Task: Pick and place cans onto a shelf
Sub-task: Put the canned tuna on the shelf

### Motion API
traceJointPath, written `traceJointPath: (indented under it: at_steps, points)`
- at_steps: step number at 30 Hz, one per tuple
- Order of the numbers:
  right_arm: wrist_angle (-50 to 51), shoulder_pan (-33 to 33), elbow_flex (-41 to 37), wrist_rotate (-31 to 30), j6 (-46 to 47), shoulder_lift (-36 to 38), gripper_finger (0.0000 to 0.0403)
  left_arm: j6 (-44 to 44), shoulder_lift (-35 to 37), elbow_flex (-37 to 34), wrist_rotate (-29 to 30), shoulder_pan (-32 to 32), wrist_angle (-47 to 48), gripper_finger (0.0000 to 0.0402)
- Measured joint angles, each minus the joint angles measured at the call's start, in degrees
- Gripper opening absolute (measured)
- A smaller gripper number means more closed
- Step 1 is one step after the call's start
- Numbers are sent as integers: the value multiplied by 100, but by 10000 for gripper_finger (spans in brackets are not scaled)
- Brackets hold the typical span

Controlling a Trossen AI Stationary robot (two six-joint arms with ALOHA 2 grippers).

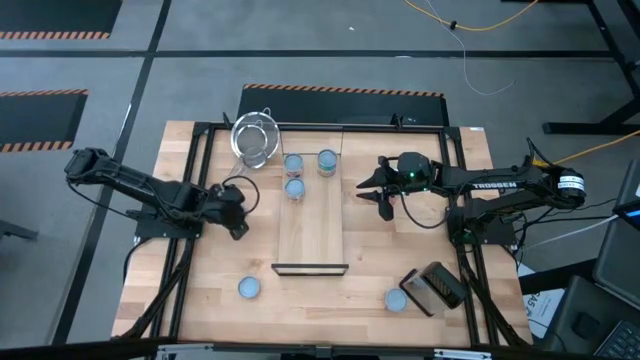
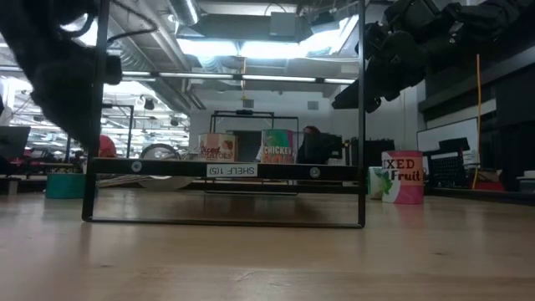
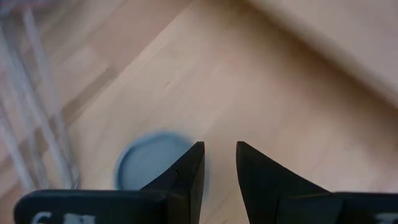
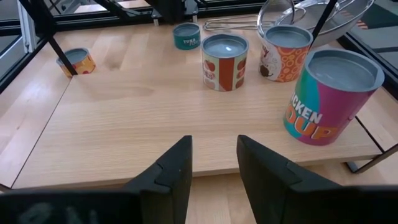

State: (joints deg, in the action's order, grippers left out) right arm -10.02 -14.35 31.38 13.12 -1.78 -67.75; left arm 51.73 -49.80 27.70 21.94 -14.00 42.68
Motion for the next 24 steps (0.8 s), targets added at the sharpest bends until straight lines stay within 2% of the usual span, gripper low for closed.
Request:
traceJointPath:
  at_steps: [6,24]
  points:
    - [0,0,0,0,0,0,132,798,0,-178,-50,0,360,85]
    - [0,0,0,-1,0,0,132,775,-48,-301,-28,-1,-51,85]
